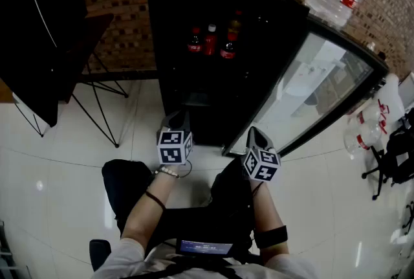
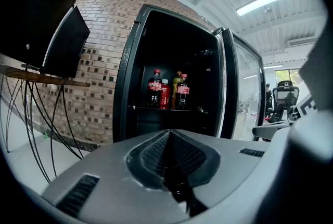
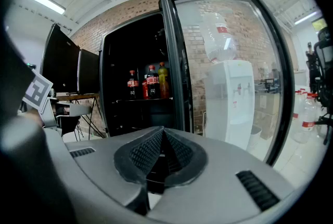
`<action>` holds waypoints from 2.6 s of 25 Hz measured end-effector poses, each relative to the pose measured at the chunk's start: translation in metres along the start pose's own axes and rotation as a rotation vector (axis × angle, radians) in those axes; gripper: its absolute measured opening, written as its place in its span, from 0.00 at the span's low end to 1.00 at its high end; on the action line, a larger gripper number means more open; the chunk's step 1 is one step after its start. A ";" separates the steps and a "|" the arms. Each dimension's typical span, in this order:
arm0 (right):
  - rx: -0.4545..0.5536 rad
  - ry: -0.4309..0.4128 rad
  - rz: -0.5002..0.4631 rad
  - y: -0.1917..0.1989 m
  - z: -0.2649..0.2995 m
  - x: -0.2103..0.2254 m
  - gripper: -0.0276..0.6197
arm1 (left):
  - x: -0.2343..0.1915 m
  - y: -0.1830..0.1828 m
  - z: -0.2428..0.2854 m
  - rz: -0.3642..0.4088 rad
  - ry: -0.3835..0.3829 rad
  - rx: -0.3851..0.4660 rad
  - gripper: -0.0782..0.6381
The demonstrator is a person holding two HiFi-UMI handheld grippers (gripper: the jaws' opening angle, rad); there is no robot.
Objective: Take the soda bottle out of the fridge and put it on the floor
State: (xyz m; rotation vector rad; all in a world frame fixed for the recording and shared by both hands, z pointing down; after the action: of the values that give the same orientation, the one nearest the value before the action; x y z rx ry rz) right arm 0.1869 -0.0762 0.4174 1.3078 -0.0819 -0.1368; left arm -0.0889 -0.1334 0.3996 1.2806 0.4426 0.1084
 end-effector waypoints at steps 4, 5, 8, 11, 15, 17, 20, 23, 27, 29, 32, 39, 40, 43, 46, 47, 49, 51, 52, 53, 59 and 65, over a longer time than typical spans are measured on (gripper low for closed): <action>-0.009 0.011 0.007 0.002 -0.002 0.010 0.07 | 0.001 -0.012 0.006 0.000 0.008 0.026 0.11; -0.009 0.014 0.007 0.002 -0.003 0.012 0.07 | 0.002 -0.019 0.009 0.005 0.015 0.034 0.11; -0.012 0.034 -0.014 0.003 -0.005 0.015 0.07 | 0.005 -0.047 0.025 0.046 0.034 0.068 0.16; -0.020 0.053 -0.011 0.004 -0.007 0.022 0.07 | 0.009 -0.082 0.045 0.081 0.034 0.107 0.27; -0.008 0.054 0.009 0.004 -0.010 0.028 0.07 | 0.012 -0.122 0.070 0.120 0.020 0.135 0.36; -0.010 0.058 -0.004 0.004 -0.012 0.029 0.07 | 0.014 -0.136 0.080 0.140 0.009 0.139 0.37; -0.012 0.066 0.002 0.006 -0.015 0.035 0.07 | 0.014 -0.152 0.096 0.158 -0.004 0.136 0.42; -0.017 0.068 -0.003 0.007 -0.016 0.036 0.07 | 0.013 -0.165 0.113 0.152 -0.017 0.132 0.45; -0.019 0.071 -0.013 0.005 -0.018 0.039 0.07 | 0.014 -0.181 0.141 0.144 -0.041 0.119 0.48; -0.015 0.067 0.012 0.005 -0.020 0.042 0.07 | 0.010 -0.185 0.155 0.138 -0.065 0.103 0.49; -0.016 0.060 0.011 0.005 -0.019 0.041 0.07 | 0.006 -0.189 0.176 0.127 -0.083 0.078 0.49; -0.016 0.057 0.015 0.002 -0.016 0.042 0.07 | -0.003 -0.203 0.208 0.133 -0.115 0.063 0.49; -0.016 0.056 0.014 0.002 -0.015 0.042 0.07 | -0.003 -0.205 0.210 0.137 -0.115 0.064 0.49; -0.017 0.054 0.012 0.002 -0.015 0.042 0.07 | -0.004 -0.202 0.218 0.141 -0.114 0.033 0.45; -0.019 0.054 0.012 0.002 -0.015 0.041 0.07 | -0.005 -0.198 0.223 0.144 -0.116 0.007 0.43; -0.018 0.054 0.013 0.002 -0.015 0.041 0.07 | -0.005 -0.197 0.224 0.147 -0.118 0.001 0.40; -0.016 0.054 0.015 0.001 -0.015 0.041 0.07 | -0.007 -0.197 0.224 0.148 -0.122 -0.002 0.35; -0.016 0.053 0.017 0.002 -0.014 0.042 0.07 | -0.007 -0.199 0.224 0.137 -0.121 -0.002 0.34; -0.017 0.053 0.018 0.002 -0.015 0.042 0.07 | -0.008 -0.200 0.223 0.130 -0.124 -0.004 0.33; -0.018 0.052 0.018 0.003 -0.015 0.042 0.07 | -0.009 -0.201 0.220 0.123 -0.128 -0.008 0.33; -0.021 0.045 0.013 0.002 -0.013 0.041 0.07 | 0.004 -0.203 0.194 0.141 -0.047 0.028 0.32; -0.022 0.047 0.012 0.002 -0.012 0.041 0.07 | 0.035 -0.200 0.149 0.166 0.051 0.049 0.31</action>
State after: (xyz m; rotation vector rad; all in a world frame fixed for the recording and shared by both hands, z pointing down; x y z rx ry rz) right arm 0.2294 -0.0704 0.4161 1.2879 -0.0486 -0.0962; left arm -0.0337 -0.3154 0.2347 1.3639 0.3839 0.2719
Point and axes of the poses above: the fingertips, and each gripper's own axes: z forward along the fingers, x to its right, y out of its underside, the point moved 7 cm from there along -z, backward along the fingers, and after that the axes turned 8 degrees about -z, right-handed, at the moved point
